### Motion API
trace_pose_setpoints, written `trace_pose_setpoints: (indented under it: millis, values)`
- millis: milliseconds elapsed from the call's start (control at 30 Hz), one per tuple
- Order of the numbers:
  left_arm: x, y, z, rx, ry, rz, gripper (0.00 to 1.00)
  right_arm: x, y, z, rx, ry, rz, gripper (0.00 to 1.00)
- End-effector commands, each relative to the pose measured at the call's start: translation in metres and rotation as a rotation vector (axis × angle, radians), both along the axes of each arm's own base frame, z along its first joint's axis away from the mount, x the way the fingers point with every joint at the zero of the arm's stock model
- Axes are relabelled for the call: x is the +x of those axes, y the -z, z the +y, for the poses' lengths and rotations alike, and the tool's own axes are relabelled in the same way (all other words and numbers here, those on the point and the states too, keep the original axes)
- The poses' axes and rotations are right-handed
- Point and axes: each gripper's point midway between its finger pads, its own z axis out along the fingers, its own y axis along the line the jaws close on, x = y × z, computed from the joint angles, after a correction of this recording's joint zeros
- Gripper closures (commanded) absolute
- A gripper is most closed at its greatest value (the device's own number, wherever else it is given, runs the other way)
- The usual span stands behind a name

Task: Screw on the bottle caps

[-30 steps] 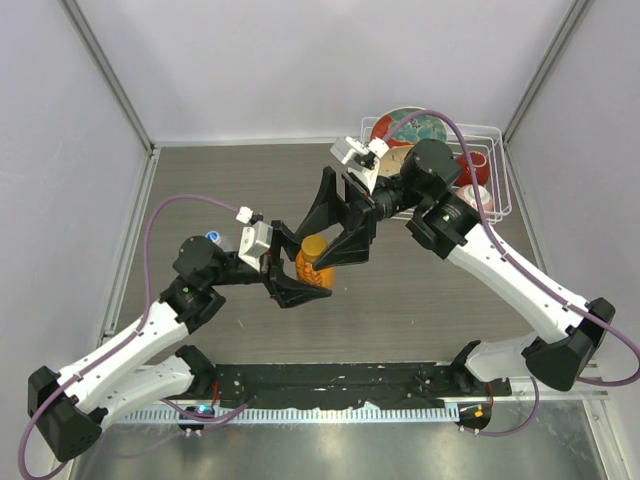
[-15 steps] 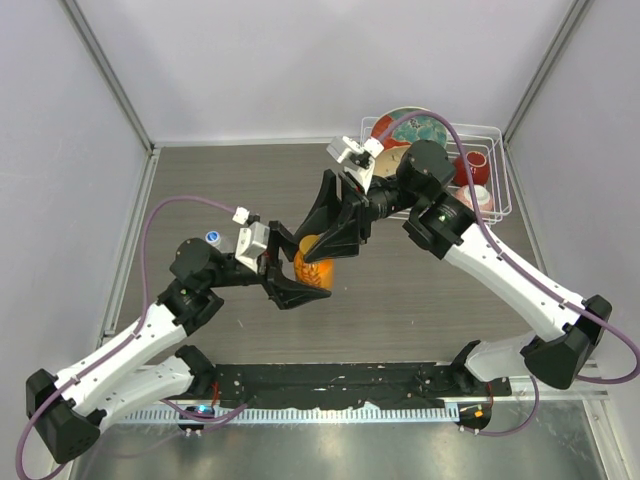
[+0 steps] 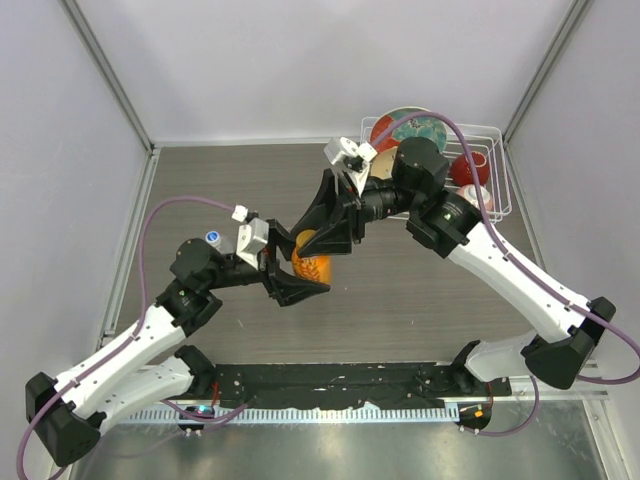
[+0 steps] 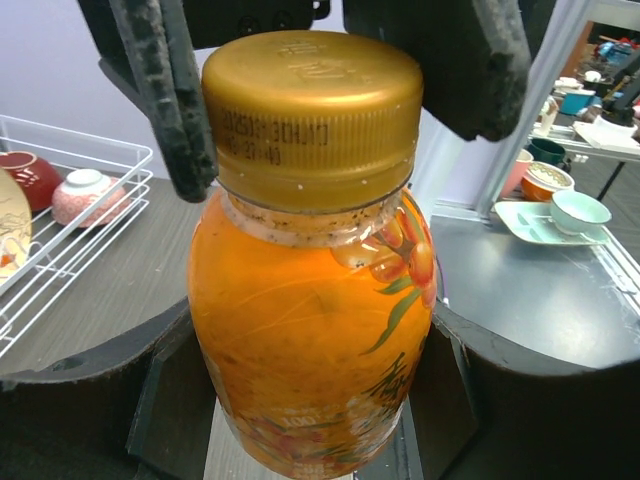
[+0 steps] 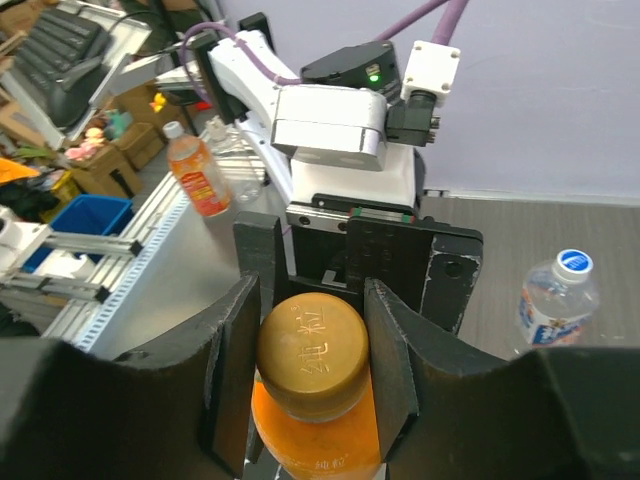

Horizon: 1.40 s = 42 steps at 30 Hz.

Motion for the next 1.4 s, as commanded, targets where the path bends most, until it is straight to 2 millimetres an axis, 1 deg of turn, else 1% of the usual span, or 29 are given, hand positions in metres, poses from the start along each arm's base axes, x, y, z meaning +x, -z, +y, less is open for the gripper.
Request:
trace_pose_setpoints:
  millis: [0, 100, 133, 200, 233, 300, 333, 400, 433, 500, 533, 567, 600, 633, 667, 700, 733, 767, 867, 900, 967, 1000, 1067, 1100, 1167, 1233, 1300, 1333, 1367]
  values:
    - [0.022, -0.048, 0.015, -0.147, -0.166, -0.088, 1.00, 0.019, 0.025, 0.007, -0.120, 0.165, -0.014, 0.81]
    - [0.031, -0.049, 0.019, -0.160, -0.221, -0.089, 1.00, 0.024, 0.039, 0.009, -0.163, 0.221, -0.016, 0.88]
    - [0.033, -0.050, 0.020, -0.163, -0.234, -0.091, 1.00, 0.028, 0.043, 0.010, -0.178, 0.258, -0.016, 0.93]
    - [0.039, -0.052, 0.023, -0.172, -0.269, -0.091, 1.00, 0.033, 0.051, 0.010, -0.201, 0.303, -0.015, 0.97]
    - [0.042, -0.052, 0.025, -0.174, -0.288, -0.096, 1.00, 0.041, 0.055, 0.009, -0.217, 0.357, -0.015, 0.99]
    - [0.049, -0.055, 0.029, -0.184, -0.329, -0.101, 1.00, 0.045, 0.063, 0.009, -0.241, 0.410, -0.007, 0.99]
    - [0.052, -0.054, 0.030, -0.180, -0.347, -0.112, 1.00, 0.052, 0.067, 0.008, -0.252, 0.460, -0.006, 0.99]
    - [0.058, -0.054, 0.034, -0.181, -0.385, -0.123, 1.00, 0.053, 0.071, 0.007, -0.266, 0.501, 0.010, 0.99]
    - [0.063, -0.053, 0.037, -0.177, -0.421, -0.139, 1.00, 0.061, 0.073, 0.005, -0.277, 0.572, 0.004, 0.99]
    - [0.072, -0.051, 0.043, -0.172, -0.471, -0.146, 1.00, 0.061, 0.080, 0.005, -0.304, 0.624, -0.001, 0.99]
    - [0.078, -0.050, 0.047, -0.175, -0.509, -0.145, 1.00, 0.061, 0.080, 0.005, -0.310, 0.655, -0.005, 0.99]
    - [0.081, -0.050, 0.049, -0.172, -0.532, -0.157, 1.00, 0.073, 0.085, 0.001, -0.333, 0.745, -0.013, 0.99]
    - [0.084, -0.049, 0.052, -0.170, -0.551, -0.157, 1.00, 0.067, 0.087, 0.003, -0.351, 0.763, -0.014, 0.99]
    - [0.087, -0.049, 0.055, -0.171, -0.570, -0.160, 1.00, 0.070, 0.091, 0.003, -0.367, 0.796, -0.014, 0.99]
    - [0.089, -0.049, 0.058, -0.169, -0.592, -0.167, 1.00, 0.083, 0.093, -0.005, -0.381, 0.903, -0.023, 0.99]
    - [0.092, -0.047, 0.060, -0.164, -0.605, -0.168, 1.00, 0.081, 0.096, -0.006, -0.397, 0.928, -0.018, 0.99]
    - [0.092, -0.047, 0.063, -0.165, -0.613, -0.171, 1.00, 0.085, 0.099, -0.008, -0.409, 0.975, -0.002, 0.99]
    - [0.094, -0.046, 0.064, -0.163, -0.625, -0.170, 1.00, 0.093, 0.101, -0.014, -0.415, 1.049, 0.003, 0.99]
    - [0.098, -0.042, 0.069, -0.157, -0.657, -0.162, 1.00, 0.097, 0.107, -0.016, -0.433, 1.130, 0.037, 0.99]
    - [0.099, -0.039, 0.070, -0.152, -0.663, -0.159, 1.00, 0.101, 0.109, -0.021, -0.445, 1.188, 0.031, 0.99]
    - [0.101, -0.037, 0.072, -0.148, -0.675, -0.159, 1.00, 0.107, 0.114, -0.022, -0.463, 1.258, 0.036, 0.99]
    - [0.102, -0.037, 0.072, -0.147, -0.676, -0.158, 1.00, 0.112, 0.116, -0.027, -0.475, 1.308, 0.021, 0.99]
    - [0.103, -0.035, 0.073, -0.144, -0.681, -0.155, 1.00, 0.114, 0.121, -0.022, -0.485, 1.324, 0.016, 0.99]
    - [0.103, -0.033, 0.073, -0.140, -0.682, -0.153, 1.00, 0.115, 0.122, -0.019, -0.488, 1.321, 0.017, 0.95]
    - [0.104, -0.031, 0.073, -0.136, -0.686, -0.150, 1.00, 0.113, 0.117, -0.010, -0.479, 1.300, 0.018, 0.76]
    - [0.104, -0.028, 0.073, -0.130, -0.686, -0.146, 1.00, 0.112, 0.106, -0.007, -0.448, 1.289, 0.024, 0.50]
    - [0.106, -0.023, 0.073, -0.122, -0.691, -0.135, 1.00, 0.111, 0.079, -0.008, -0.382, 1.280, 0.028, 0.42]
    - [0.106, -0.019, 0.073, -0.114, -0.690, -0.128, 1.00, 0.109, 0.058, -0.009, -0.335, 1.270, 0.037, 0.35]
    - [0.106, -0.017, 0.073, -0.111, -0.686, -0.127, 1.00, 0.107, 0.048, -0.011, -0.315, 1.258, 0.033, 0.32]
